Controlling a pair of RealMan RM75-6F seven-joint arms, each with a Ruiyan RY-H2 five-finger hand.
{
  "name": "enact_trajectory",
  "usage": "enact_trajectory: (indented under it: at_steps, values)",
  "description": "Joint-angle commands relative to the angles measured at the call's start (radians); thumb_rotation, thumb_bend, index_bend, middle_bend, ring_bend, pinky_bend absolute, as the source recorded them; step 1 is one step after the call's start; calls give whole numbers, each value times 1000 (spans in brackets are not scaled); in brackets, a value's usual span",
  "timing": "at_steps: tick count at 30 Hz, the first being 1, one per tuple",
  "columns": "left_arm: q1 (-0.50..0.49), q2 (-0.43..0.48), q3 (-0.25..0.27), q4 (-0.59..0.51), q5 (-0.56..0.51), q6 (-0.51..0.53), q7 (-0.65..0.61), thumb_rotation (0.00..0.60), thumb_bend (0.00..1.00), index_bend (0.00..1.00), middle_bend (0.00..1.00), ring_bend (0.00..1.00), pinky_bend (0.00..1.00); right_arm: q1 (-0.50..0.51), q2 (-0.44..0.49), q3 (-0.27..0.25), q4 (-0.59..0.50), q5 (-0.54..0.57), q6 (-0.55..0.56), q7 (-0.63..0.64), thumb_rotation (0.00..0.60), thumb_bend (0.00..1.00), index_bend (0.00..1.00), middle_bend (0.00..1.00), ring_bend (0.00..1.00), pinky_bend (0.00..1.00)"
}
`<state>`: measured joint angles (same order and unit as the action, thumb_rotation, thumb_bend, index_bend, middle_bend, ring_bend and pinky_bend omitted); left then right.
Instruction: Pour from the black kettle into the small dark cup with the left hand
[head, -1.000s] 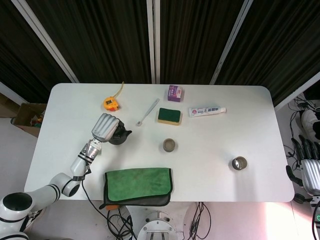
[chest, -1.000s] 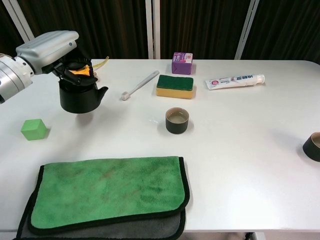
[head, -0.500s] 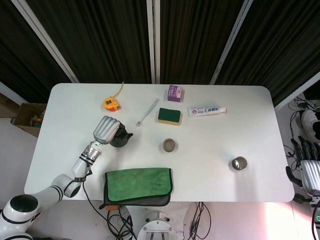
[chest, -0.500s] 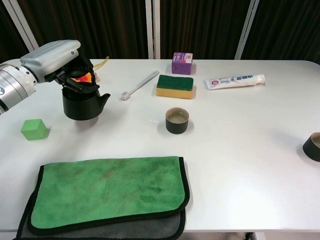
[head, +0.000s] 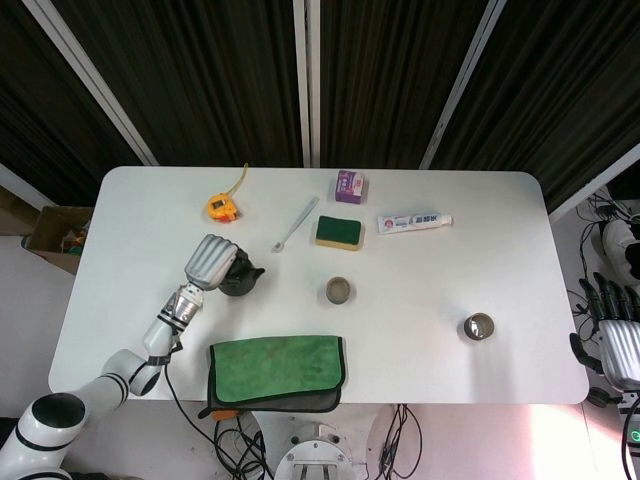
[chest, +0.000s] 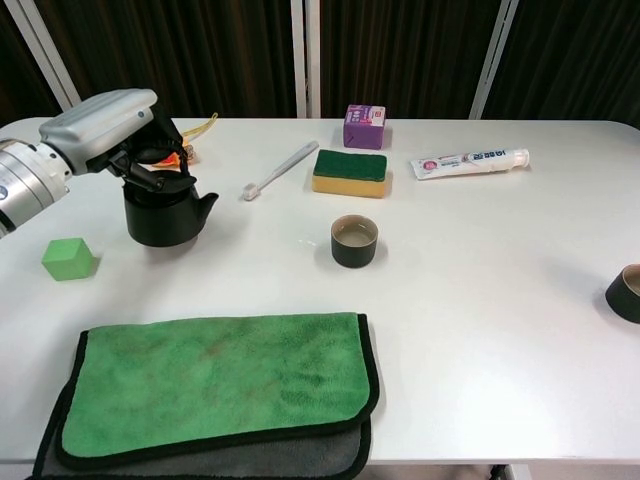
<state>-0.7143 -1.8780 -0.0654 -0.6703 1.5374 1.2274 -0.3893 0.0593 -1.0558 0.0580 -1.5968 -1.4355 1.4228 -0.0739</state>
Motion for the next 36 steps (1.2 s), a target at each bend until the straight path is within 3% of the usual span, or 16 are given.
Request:
enact_trajectory:
  at_steps: [1,13,17,23,31,36]
  values:
    - [3,-16,6,26,6,0,-17,599,259,1000,1000,984,845,0,0,-1,-1,0,-1,-2,600,358,0,0,0,0]
    - [11,-61,22,103,23,8,-58,599,259,1000,1000,978,843,2,-3,-2,-1,5,-6,-6,600,358,0,0,0,0]
    - [12,-68,23,115,24,11,-73,574,259,1000,1000,974,841,1,-2,-2,1,6,-5,-5,600,358,0,0,0,0]
    - [14,-76,26,129,27,12,-87,481,257,1000,1000,967,837,2,-3,-3,2,8,-8,-4,600,358,0,0,0,0]
    - [19,-81,34,145,33,16,-102,420,254,1000,1000,960,834,2,-3,-3,0,8,-7,-8,600,357,0,0,0,0]
    - [25,-83,43,159,42,26,-123,241,221,1000,1000,931,823,2,-3,-3,-2,9,-8,-11,600,358,0,0,0,0]
